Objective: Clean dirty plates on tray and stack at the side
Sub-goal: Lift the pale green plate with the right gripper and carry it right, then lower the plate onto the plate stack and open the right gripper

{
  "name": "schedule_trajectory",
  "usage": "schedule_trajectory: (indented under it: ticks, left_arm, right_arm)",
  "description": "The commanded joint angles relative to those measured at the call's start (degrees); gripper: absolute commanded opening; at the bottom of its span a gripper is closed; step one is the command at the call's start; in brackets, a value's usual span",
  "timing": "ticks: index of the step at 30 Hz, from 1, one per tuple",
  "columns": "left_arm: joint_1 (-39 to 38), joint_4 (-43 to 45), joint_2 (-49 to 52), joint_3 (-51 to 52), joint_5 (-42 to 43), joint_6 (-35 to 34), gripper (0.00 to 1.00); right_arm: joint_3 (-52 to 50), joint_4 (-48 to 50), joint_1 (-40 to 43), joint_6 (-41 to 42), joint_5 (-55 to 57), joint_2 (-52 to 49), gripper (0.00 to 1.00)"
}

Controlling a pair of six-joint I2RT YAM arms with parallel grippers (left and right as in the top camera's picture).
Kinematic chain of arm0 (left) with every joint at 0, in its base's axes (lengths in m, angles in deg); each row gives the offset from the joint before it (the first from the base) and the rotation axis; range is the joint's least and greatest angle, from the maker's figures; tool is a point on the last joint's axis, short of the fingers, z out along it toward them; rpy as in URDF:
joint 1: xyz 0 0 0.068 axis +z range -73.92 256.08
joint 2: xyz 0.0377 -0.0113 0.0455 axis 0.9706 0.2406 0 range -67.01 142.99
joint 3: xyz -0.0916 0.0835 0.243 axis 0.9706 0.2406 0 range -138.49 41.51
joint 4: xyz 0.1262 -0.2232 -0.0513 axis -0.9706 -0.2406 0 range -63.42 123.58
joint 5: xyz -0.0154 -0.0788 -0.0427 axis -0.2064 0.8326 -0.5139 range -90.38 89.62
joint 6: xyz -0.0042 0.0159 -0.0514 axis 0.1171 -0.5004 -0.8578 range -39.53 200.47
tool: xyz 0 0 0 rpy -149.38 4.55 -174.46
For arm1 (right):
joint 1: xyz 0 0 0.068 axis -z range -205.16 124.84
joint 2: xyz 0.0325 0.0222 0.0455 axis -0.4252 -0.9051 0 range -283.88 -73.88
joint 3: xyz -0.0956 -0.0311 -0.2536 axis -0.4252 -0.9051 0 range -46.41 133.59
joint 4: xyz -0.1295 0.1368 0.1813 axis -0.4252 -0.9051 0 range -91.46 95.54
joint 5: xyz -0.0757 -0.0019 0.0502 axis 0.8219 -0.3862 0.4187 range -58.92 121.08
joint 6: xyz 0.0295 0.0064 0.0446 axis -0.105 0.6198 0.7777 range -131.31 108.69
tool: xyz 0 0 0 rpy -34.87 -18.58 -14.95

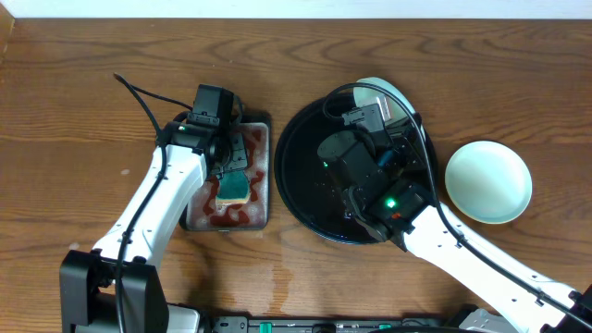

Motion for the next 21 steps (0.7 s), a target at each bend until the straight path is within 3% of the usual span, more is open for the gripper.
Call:
schedule_trajectory:
  ticks: [1,9,15,21]
  left_arm:
    - [0.20,-0.02,0.61,0.44,-0.74,0.35,0.42]
    - [0.20,-0.02,0.61,0.44,-0.74,0.35,0.42]
    - [0.20,-0.15,0.61,0.44,-0.74,0.33,0.42]
    - [0.20,-0.83,0.61,0.44,-0.74,0.33,0.42]
  right_arm:
    - [0.15,0.37,-0.90,0.20,2.08,1.09,0.01]
    - [0.13,1.14,0.37,2.54,-2.51,1.09,0.01]
    - [0.13,-5.88,6.99,18.93,-19.17,0.94,0.01]
    - [0.13,-14.08,21.73,34.25,-40.00,-0.04,0.01]
